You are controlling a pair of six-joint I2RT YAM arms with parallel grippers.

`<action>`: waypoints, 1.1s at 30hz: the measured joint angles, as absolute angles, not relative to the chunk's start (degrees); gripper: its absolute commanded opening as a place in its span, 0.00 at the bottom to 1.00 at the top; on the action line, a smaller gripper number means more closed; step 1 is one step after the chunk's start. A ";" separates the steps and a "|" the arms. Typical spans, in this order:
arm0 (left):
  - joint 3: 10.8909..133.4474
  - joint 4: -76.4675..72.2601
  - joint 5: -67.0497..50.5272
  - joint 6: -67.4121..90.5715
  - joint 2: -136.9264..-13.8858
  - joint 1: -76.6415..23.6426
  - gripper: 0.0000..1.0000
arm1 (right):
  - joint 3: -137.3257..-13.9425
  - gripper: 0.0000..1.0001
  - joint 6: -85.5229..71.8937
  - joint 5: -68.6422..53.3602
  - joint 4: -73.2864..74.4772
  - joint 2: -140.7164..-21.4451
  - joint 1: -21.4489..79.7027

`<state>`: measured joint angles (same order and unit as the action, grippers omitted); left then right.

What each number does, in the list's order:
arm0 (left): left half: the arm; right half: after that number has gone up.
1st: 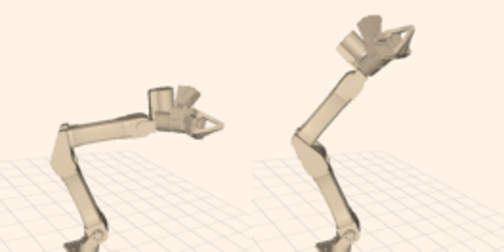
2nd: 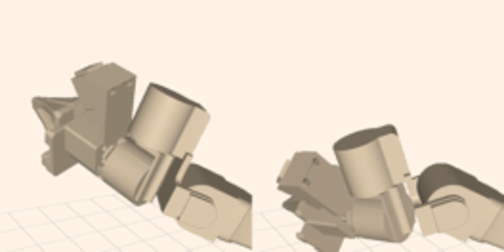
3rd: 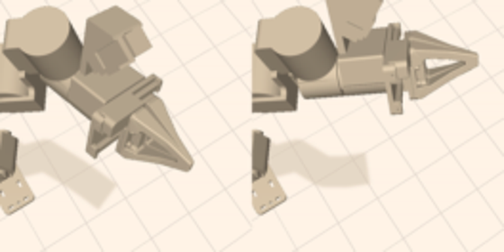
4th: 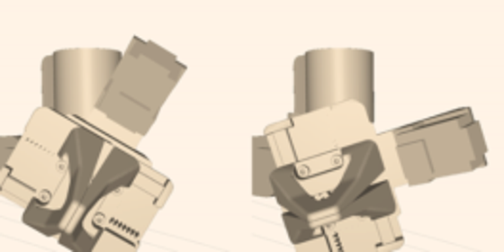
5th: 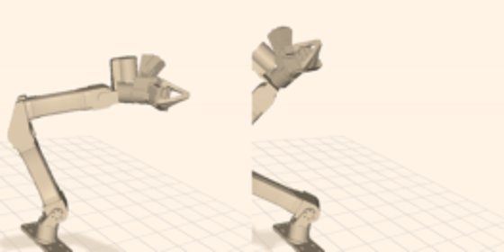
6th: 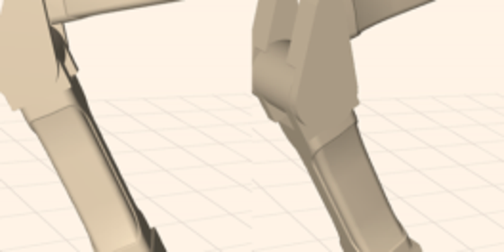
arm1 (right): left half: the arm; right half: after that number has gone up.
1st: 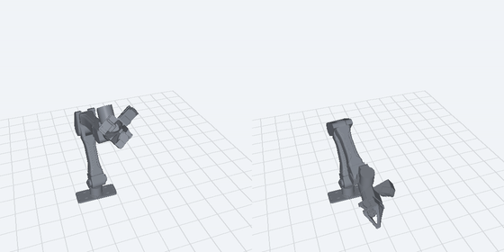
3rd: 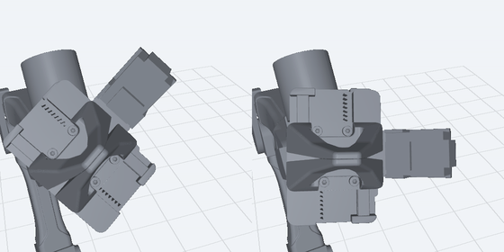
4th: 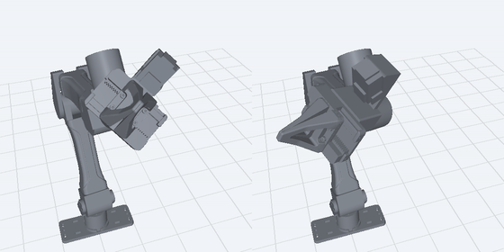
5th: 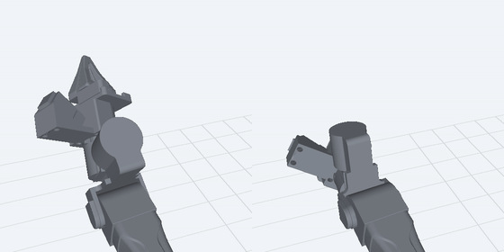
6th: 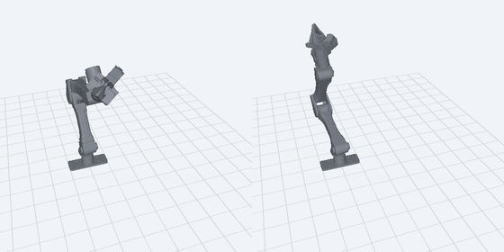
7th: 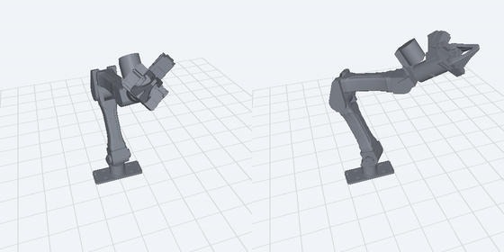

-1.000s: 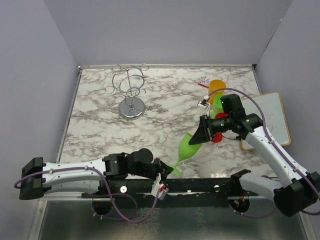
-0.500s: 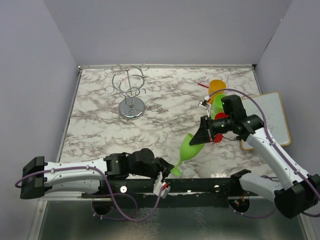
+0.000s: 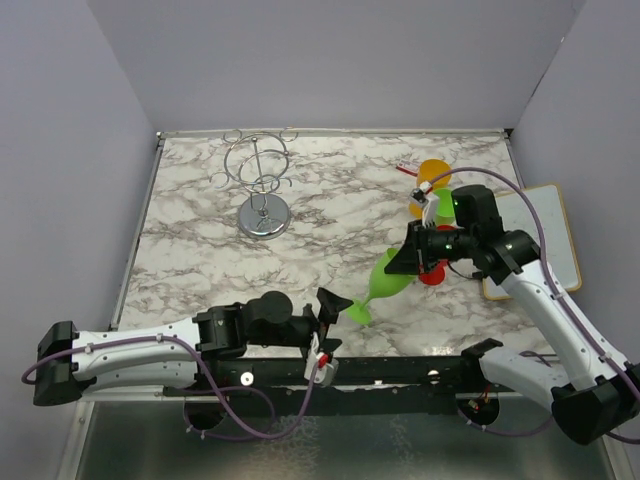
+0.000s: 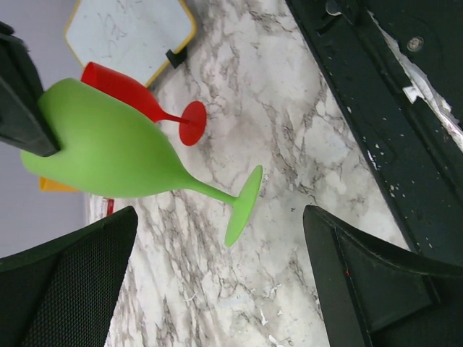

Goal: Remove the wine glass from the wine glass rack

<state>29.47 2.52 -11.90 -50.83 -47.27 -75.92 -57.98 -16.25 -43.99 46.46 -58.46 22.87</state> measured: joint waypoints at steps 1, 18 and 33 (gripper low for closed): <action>29.47 2.20 -11.88 -50.61 -46.65 -75.75 0.99 | -58.39 0.01 -16.27 -42.37 46.46 -58.46 22.87; 36.67 -1.61 -10.15 -33.52 -45.08 -63.99 0.99 | -63.02 0.01 -16.88 -18.83 40.32 -66.54 22.87; 35.66 -4.05 -2.96 -29.15 -39.35 -59.83 0.99 | -77.84 0.01 -16.25 0.32 37.10 -86.80 22.90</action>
<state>35.66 -4.05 -2.96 -29.15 -39.35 -59.83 -77.84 -16.25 0.32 37.10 -86.80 22.90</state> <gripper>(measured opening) 0.992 0.018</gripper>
